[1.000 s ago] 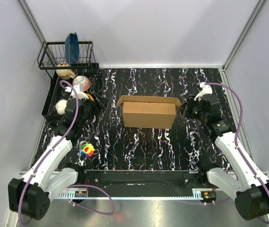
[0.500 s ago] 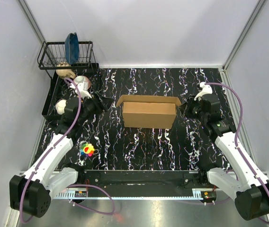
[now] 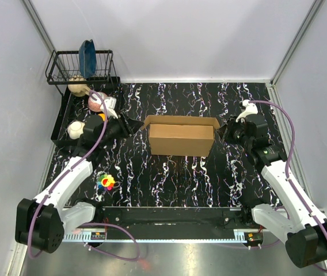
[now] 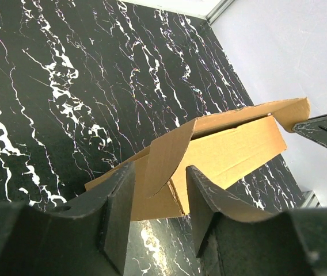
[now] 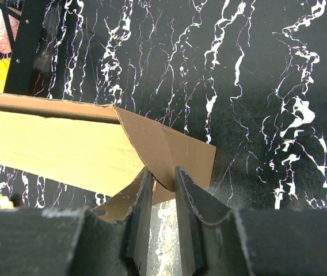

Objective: Fold the paper box

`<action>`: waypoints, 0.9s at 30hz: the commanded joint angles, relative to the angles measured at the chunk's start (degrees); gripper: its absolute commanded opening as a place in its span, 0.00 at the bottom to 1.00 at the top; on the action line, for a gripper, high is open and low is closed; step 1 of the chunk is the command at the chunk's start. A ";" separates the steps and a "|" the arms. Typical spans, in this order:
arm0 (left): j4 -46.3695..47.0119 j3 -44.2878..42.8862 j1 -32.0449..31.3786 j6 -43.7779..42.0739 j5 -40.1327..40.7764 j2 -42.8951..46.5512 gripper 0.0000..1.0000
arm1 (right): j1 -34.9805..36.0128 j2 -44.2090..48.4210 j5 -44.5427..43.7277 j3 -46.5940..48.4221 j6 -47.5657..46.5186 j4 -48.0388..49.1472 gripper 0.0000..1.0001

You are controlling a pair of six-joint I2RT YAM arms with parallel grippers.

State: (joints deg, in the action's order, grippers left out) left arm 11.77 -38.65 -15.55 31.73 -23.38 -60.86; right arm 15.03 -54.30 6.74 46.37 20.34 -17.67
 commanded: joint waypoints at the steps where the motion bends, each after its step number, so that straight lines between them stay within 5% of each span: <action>1: 4.93 -0.81 0.35 -1.49 -1.41 0.30 0.42 | 0.71 -0.28 0.90 1.44 0.05 2.47 0.28; 15: 3.96 -1.86 -1.15 -4.48 -0.80 -2.24 0.45 | 1.06 -0.80 0.82 1.71 0.32 2.29 0.29; 27: 4.75 -2.65 -2.02 -4.57 -0.44 -4.53 0.23 | 1.15 -0.98 0.82 2.06 0.58 2.38 0.29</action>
State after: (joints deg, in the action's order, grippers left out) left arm 13.43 -38.65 -17.02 28.10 -24.18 -65.01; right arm 15.57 -55.09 6.79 46.37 20.62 -17.30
